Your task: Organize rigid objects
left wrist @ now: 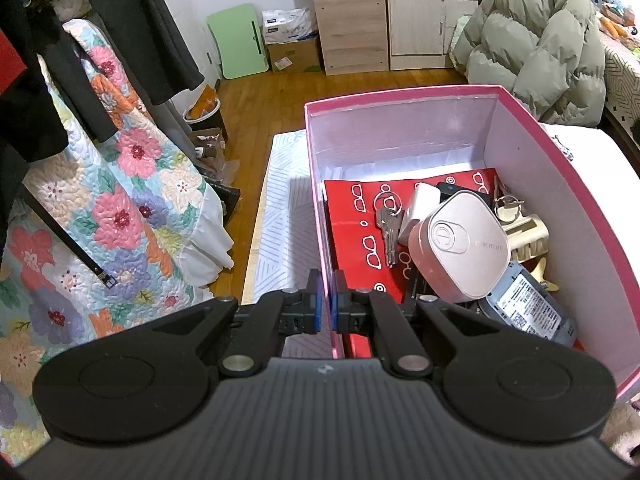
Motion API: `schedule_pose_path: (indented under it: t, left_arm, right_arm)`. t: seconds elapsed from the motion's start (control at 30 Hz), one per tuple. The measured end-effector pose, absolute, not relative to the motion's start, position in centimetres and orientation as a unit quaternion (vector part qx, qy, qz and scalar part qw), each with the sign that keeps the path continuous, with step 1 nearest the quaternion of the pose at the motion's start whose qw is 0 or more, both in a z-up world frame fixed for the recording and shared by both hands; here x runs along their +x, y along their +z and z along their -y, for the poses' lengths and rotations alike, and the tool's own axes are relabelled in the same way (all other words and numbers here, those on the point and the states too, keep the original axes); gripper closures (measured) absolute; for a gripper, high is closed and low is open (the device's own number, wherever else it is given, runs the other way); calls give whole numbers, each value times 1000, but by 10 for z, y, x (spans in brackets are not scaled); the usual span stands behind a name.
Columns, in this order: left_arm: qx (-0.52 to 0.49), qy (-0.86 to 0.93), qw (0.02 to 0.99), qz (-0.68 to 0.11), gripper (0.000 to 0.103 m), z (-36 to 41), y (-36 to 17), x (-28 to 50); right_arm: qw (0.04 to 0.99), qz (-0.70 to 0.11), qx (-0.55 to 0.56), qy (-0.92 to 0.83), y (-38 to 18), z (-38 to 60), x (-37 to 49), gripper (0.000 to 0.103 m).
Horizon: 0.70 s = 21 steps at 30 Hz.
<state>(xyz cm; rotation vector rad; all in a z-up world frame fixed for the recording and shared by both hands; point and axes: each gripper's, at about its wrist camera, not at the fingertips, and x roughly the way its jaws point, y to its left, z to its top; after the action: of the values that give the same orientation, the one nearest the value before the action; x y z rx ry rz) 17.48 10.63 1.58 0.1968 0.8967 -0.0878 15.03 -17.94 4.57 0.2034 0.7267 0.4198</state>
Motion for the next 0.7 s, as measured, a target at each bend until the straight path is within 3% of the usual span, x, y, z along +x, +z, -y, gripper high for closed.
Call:
schedule_pose_path:
  t: [0.7]
  left_arm:
    - [41, -5, 928, -370, 98, -99, 63, 103]
  right_arm:
    - [923, -323, 65, 198, 56, 164, 86, 35]
